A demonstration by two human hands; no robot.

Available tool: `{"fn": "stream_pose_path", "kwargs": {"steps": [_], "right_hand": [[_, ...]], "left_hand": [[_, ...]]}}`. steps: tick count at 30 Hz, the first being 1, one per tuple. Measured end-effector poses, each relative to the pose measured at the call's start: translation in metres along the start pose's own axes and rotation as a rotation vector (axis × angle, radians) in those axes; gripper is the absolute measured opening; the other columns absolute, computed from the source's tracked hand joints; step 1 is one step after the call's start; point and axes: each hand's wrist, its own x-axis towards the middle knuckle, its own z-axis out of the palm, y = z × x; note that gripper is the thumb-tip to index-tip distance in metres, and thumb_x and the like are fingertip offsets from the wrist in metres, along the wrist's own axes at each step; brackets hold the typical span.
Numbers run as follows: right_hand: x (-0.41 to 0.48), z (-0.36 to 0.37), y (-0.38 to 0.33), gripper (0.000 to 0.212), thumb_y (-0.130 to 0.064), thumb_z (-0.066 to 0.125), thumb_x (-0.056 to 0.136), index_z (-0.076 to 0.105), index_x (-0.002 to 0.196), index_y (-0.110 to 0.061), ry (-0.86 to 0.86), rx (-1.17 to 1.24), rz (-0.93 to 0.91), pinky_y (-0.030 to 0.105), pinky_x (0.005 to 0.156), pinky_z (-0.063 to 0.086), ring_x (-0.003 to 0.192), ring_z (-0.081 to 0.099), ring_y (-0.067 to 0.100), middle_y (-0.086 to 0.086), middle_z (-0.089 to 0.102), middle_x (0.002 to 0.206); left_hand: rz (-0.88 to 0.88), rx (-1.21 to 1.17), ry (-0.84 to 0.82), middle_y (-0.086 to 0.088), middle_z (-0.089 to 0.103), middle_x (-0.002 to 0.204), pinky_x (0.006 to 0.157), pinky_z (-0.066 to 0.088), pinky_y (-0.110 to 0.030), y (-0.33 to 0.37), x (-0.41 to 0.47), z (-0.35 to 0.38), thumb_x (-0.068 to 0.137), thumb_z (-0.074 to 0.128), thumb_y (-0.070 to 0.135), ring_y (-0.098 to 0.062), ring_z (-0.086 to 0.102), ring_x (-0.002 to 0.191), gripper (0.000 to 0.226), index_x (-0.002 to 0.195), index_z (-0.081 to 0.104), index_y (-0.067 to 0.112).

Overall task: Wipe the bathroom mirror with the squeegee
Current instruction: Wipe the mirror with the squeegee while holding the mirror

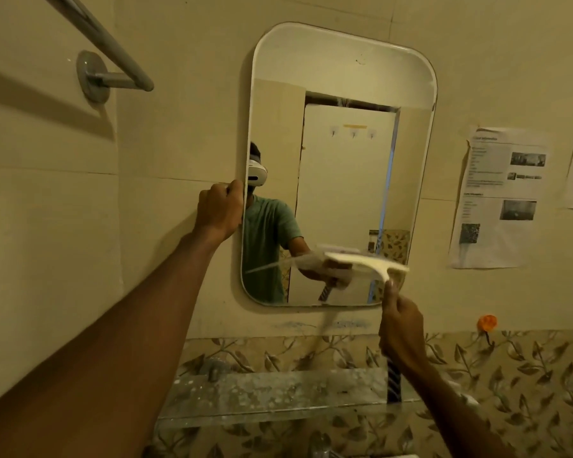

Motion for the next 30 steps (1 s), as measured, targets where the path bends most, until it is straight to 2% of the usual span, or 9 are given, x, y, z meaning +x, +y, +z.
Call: {"fn": "stream_pose_path", "kwargs": {"steps": [2,5,8,10,14,17,20,24,30], "right_hand": [[0.023,0.002,-0.026,0.050,-0.046,0.032,0.101,0.050,0.066,-0.015,0.022,0.028,-0.053,0.029,0.041,0.038,0.039,0.039,0.020,0.006,0.043,0.051],[0.033,0.017,-0.045,0.053,-0.045,0.028,0.102,0.050,0.067,-0.012,0.038,-0.018,-0.129,0.036,0.042,0.043,0.044,0.046,0.033,0.018,0.049,0.056],[0.000,0.034,-0.027,0.051,-0.037,0.030,0.103,0.043,0.058,-0.016,0.009,-0.059,-0.113,0.021,0.034,0.029,0.037,0.035,0.011,0.005,0.040,0.049],[-0.031,0.042,-0.007,0.049,-0.034,0.031,0.102,0.044,0.058,-0.018,-0.047,-0.058,-0.031,0.014,0.034,0.026,0.035,0.034,0.005,-0.001,0.040,0.049],[-0.054,0.041,0.003,0.051,-0.043,0.031,0.101,0.046,0.059,-0.017,-0.123,-0.069,0.048,0.027,0.041,0.034,0.043,0.041,0.015,0.002,0.044,0.051],[-0.031,0.030,-0.028,0.049,-0.039,0.032,0.102,0.045,0.060,-0.018,-0.077,-0.057,-0.050,0.025,0.037,0.032,0.042,0.037,0.014,0.001,0.041,0.051],[0.005,0.028,-0.065,0.050,-0.036,0.030,0.104,0.045,0.059,-0.018,-0.002,-0.055,-0.154,0.030,0.043,0.033,0.044,0.040,0.018,0.005,0.043,0.052],[-0.007,0.046,-0.055,0.049,-0.032,0.030,0.104,0.042,0.058,-0.020,-0.046,-0.049,-0.118,0.016,0.038,0.026,0.039,0.032,0.004,-0.004,0.039,0.050],[-0.068,0.059,-0.015,0.050,-0.033,0.033,0.102,0.044,0.056,-0.019,-0.107,-0.075,0.009,0.018,0.036,0.029,0.037,0.033,0.005,-0.003,0.040,0.049]], "left_hand": [[-0.017,-0.017,0.002,-0.023,0.068,0.086,0.081,0.056,-0.055,0.001,-0.002,0.000,0.079,0.030,0.051,-0.040,0.064,0.089,0.054,0.074,0.065,0.009],[-0.028,-0.033,0.000,-0.023,0.068,0.085,0.081,0.056,-0.055,0.002,-0.001,0.000,0.080,0.030,0.049,-0.040,0.065,0.087,0.058,0.080,0.067,0.004],[-0.025,-0.037,0.010,-0.024,0.067,0.085,0.081,0.055,-0.056,0.000,0.001,0.002,0.080,0.031,0.048,-0.042,0.064,0.088,0.051,0.071,0.063,0.009],[-0.033,-0.037,0.016,-0.023,0.068,0.086,0.083,0.055,-0.056,-0.003,0.002,0.003,0.077,0.031,0.051,-0.043,0.064,0.091,0.045,0.064,0.060,0.018],[-0.040,-0.023,0.013,-0.025,0.067,0.088,0.082,0.055,-0.056,-0.003,0.001,0.002,0.079,0.031,0.049,-0.043,0.064,0.091,0.044,0.063,0.058,0.018],[-0.036,-0.010,-0.002,-0.025,0.067,0.089,0.081,0.057,-0.055,-0.001,0.001,0.002,0.081,0.031,0.047,-0.041,0.064,0.090,0.046,0.068,0.061,0.014],[-0.029,-0.017,-0.004,-0.024,0.068,0.088,0.082,0.056,-0.053,-0.001,0.000,0.002,0.081,0.030,0.047,-0.040,0.065,0.087,0.056,0.080,0.066,0.004],[-0.027,-0.012,-0.037,-0.023,0.069,0.089,0.082,0.056,-0.054,-0.001,0.000,0.001,0.086,0.032,0.043,-0.038,0.066,0.086,0.052,0.085,0.067,0.005],[-0.049,-0.039,-0.076,-0.024,0.068,0.095,0.082,0.058,-0.051,0.001,0.001,-0.002,0.096,0.034,0.034,-0.037,0.067,0.088,0.041,0.087,0.064,0.008]]}}
